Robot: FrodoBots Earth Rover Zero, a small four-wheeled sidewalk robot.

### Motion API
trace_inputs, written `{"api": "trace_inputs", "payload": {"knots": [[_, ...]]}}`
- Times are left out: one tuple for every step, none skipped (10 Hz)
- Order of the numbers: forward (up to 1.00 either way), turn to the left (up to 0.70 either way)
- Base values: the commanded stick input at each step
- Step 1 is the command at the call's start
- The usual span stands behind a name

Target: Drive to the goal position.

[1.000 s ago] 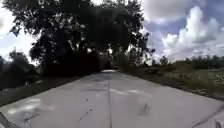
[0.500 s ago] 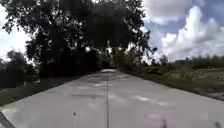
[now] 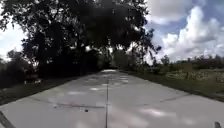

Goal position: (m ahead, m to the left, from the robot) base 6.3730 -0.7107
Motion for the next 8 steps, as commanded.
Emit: {"api": "trace_inputs", "payload": {"knots": [[1.0, 0.0], [1.0, 0.0], [1.0, 0.0], [1.0, 0.0], [1.0, 0.0], [1.0, 0.0], [1.0, 0.0], [1.0, 0.0]]}}
